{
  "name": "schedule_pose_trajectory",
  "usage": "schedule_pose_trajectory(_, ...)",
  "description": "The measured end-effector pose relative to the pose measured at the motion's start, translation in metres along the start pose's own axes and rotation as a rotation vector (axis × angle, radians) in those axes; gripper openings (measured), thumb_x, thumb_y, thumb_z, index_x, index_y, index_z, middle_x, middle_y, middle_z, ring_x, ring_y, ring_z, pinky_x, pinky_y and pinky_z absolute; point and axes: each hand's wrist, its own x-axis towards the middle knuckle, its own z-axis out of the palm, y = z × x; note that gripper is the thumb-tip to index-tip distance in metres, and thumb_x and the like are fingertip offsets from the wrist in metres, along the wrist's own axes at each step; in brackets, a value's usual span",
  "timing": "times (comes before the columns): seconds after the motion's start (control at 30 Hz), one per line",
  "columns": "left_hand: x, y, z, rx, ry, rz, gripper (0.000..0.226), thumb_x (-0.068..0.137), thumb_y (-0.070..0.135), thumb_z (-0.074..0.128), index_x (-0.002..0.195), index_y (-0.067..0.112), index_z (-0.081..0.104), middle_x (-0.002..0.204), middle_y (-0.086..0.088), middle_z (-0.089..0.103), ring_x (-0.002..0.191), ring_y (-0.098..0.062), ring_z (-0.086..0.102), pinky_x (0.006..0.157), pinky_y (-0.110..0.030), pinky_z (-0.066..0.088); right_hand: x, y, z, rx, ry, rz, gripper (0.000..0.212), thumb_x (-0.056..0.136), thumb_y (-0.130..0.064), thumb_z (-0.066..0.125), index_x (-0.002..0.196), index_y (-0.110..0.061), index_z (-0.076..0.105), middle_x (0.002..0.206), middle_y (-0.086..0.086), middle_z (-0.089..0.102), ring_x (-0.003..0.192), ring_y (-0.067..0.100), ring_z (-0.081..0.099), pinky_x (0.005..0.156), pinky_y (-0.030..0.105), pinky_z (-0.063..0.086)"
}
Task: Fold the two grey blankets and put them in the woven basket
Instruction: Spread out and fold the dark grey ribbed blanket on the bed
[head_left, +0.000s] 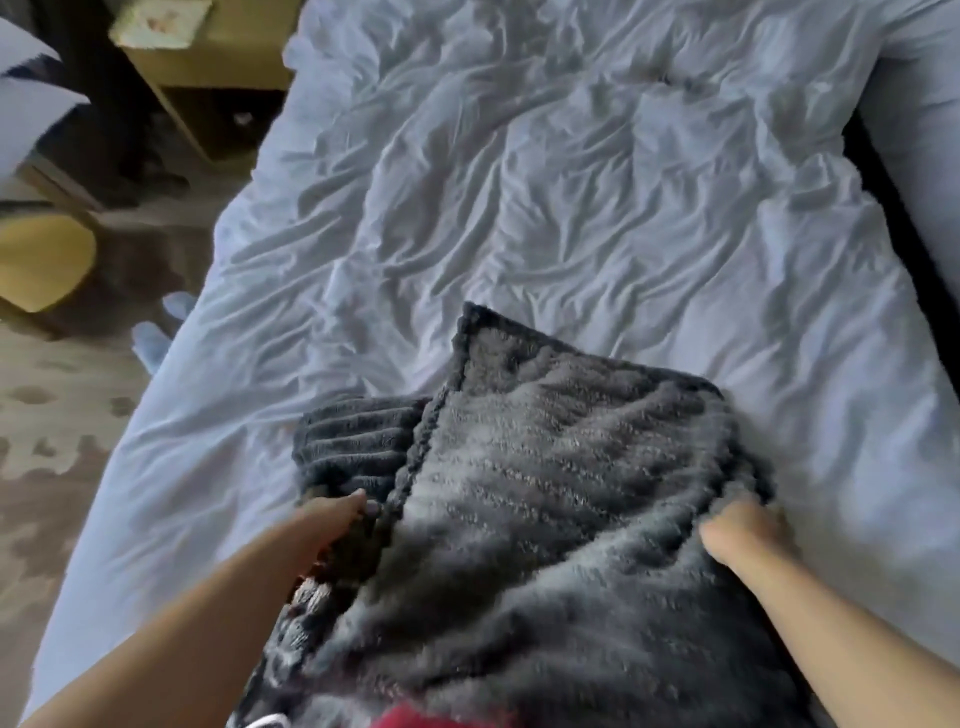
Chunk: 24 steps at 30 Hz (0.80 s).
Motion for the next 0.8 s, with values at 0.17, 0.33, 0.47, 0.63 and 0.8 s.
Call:
schedule_pose_trajectory(0.17,0.038,0.022,-0.008,-0.250,0.297,0.036,0.042,0.084,0.046,0.064,0.079,0.004,0.061,0.098,-0.021,0.067,0.069,-0.027,0.058,0.063,-0.031,0.047,0.004,-0.125,-0.014,0.139,-0.025,-0.428,0.046,0.091,-0.017,0.050,0.136,-0.013,0.044,0.135,0.013,0.044,0.096,0.028,0.056,0.066,0.030,0.045)
schedule_pose_trajectory(0.33,0.083,0.042,-0.029,-0.685,0.169,0.056,0.059,0.070,0.053,0.071,0.104,0.006,0.065,0.095,-0.015,0.068,0.085,-0.033,0.067,0.081,-0.044,0.056,0.017,-0.238,0.014,0.206,-0.102,-0.692,0.043,0.091,-0.020,0.056,0.132,-0.014,0.047,0.128,0.008,0.054,0.095,0.023,0.055,0.073,0.028,0.040)
schedule_pose_trajectory(0.47,0.111,0.066,-0.050,-0.768,0.077,0.215,0.017,0.081,0.021,0.068,0.096,0.013,0.070,0.083,-0.015,0.071,0.067,-0.028,0.070,0.068,-0.046,0.059,0.036,-0.294,0.037,0.262,-0.143,-0.686,0.073,0.084,-0.037,0.067,0.145,-0.016,0.031,0.142,0.010,0.044,0.121,0.031,0.050,0.097,0.040,0.045)
schedule_pose_trajectory(0.63,0.114,0.080,-0.058,-0.562,0.097,0.367,0.041,0.070,-0.013,0.043,0.071,0.020,0.067,0.060,-0.001,0.067,0.054,-0.019,0.065,0.051,-0.030,0.055,0.046,-0.312,0.045,0.257,-0.197,-0.734,0.072,0.082,-0.039,0.072,0.141,-0.012,0.041,0.140,0.009,0.049,0.124,0.030,0.048,0.097,0.037,0.042)
schedule_pose_trajectory(0.8,0.089,0.086,-0.053,-0.596,0.058,0.351,0.018,0.083,0.007,0.055,0.078,0.015,0.070,0.068,-0.010,0.071,0.056,-0.024,0.069,0.052,-0.034,0.055,0.021,-0.297,0.014,0.399,-0.233,-0.823,0.023,0.079,-0.028,0.076,0.098,-0.019,0.066,0.085,-0.001,0.064,0.082,0.021,0.060,0.073,0.026,0.041)
